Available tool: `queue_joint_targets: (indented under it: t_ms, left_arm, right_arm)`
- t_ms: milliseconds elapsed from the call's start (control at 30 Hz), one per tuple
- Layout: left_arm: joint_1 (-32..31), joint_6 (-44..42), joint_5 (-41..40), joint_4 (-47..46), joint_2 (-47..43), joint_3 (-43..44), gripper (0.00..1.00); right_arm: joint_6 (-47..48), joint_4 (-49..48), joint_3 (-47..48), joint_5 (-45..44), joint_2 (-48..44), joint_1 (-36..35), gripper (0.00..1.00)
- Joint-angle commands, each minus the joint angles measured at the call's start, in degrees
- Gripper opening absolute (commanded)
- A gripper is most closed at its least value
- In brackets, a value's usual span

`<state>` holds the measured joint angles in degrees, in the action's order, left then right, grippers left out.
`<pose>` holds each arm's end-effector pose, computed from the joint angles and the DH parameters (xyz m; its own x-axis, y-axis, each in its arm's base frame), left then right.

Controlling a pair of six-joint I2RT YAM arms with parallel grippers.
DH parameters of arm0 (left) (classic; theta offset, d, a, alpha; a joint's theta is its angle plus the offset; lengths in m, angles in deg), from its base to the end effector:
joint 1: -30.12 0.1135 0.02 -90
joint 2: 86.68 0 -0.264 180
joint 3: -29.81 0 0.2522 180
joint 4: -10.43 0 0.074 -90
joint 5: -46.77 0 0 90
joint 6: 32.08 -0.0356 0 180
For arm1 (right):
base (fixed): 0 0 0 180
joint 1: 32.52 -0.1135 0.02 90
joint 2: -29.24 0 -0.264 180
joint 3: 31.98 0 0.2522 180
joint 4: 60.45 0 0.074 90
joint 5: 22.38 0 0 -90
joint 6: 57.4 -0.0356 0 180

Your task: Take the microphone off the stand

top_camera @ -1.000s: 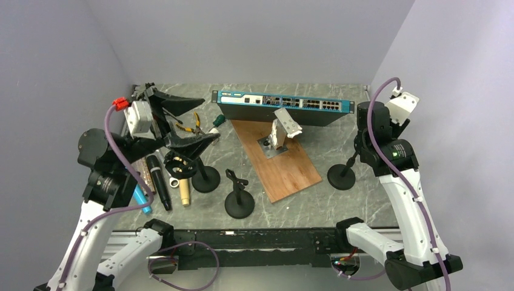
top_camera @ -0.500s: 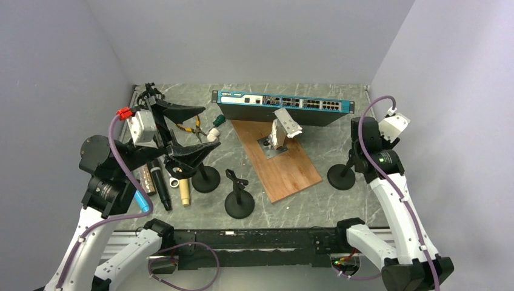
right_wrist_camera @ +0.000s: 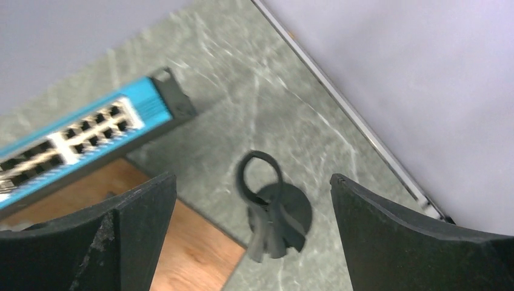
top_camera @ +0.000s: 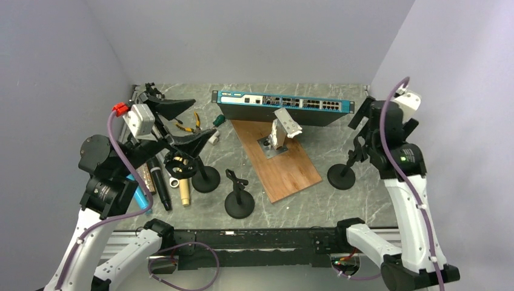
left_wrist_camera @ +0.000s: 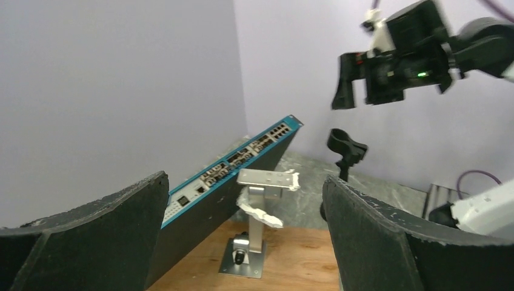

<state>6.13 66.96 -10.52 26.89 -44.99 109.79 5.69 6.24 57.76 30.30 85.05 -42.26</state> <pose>0.0993 -0.0653 0.4840 0.2097 -0.2380 -0.9483 0.8438 0.5340 0.0526 0.1682 0.0070 0.4173 -0.3090 0.3121 -0.8984 0.5695 0.8173 0.0881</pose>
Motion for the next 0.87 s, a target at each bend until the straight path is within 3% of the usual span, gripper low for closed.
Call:
queue_joint_targets:
  t_ms: [0,300,600,733,833]
  left_arm:
    - [-0.2,-2.9,-10.3,0.7,-2.4,1.3,1.00]
    - [-0.2,-12.0,-31.7,4.3,-8.2,4.3,0.99]
    - [-0.2,-19.1,-47.5,-0.3,-15.6,0.9,0.99]
    - [-0.2,-20.2,-49.6,0.3,-16.2,0.9,0.99]
    - [-0.2,-20.4,-49.5,-1.2,-16.7,-1.0,0.99]
  right_arm:
    - [7.3,-3.3,6.6,7.1,-3.5,0.0,1.00]
    - [17.1,-18.0,10.0,20.1,-13.1,0.0,1.00]
    - [17.3,-20.8,14.4,16.0,-14.0,-1.1,1.00]
    - [20.6,-24.0,10.5,19.2,-16.2,-1.1,1.00]
    - [19.6,-18.0,13.8,12.0,-12.1,-2.2,1.00]
